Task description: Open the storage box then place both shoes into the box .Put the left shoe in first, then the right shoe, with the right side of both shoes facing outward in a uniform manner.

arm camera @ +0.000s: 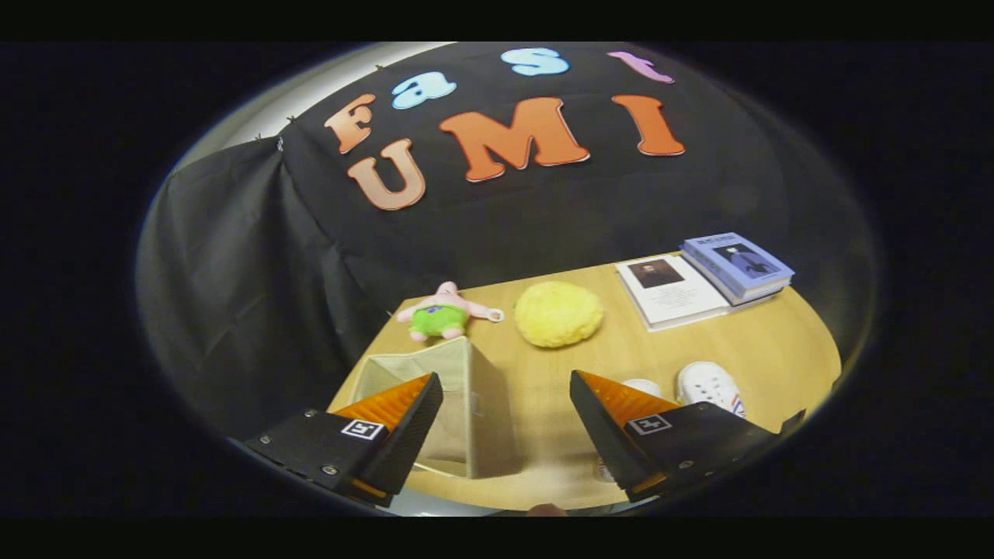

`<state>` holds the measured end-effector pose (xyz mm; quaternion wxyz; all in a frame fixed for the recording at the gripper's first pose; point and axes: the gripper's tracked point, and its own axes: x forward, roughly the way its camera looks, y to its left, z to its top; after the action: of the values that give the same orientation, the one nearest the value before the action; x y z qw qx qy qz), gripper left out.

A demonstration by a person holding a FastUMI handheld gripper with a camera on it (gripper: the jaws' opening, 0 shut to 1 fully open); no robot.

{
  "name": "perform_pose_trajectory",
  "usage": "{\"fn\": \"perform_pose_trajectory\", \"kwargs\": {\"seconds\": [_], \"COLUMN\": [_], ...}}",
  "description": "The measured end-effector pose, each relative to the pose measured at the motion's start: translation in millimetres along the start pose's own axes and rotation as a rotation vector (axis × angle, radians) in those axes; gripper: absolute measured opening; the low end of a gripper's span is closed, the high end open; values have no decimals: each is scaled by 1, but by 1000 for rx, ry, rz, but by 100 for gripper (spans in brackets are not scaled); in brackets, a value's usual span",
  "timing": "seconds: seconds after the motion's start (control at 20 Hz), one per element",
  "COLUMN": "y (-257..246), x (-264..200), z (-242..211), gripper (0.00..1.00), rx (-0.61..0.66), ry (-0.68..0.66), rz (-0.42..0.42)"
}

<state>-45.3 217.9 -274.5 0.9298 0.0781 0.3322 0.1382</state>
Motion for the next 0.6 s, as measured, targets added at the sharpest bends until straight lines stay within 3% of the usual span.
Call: {"fn": "perform_pose_trajectory", "kwargs": {"seconds": [0.25,0.45,0.6], "y": [-84,-120,-133], "x": [5,14,20], "z": [-41,-82,-116], "gripper": [99,96,86], "rx": [-41,-44,-32], "ry": [4,56,116], "rz": [-203,-266,-265]}}
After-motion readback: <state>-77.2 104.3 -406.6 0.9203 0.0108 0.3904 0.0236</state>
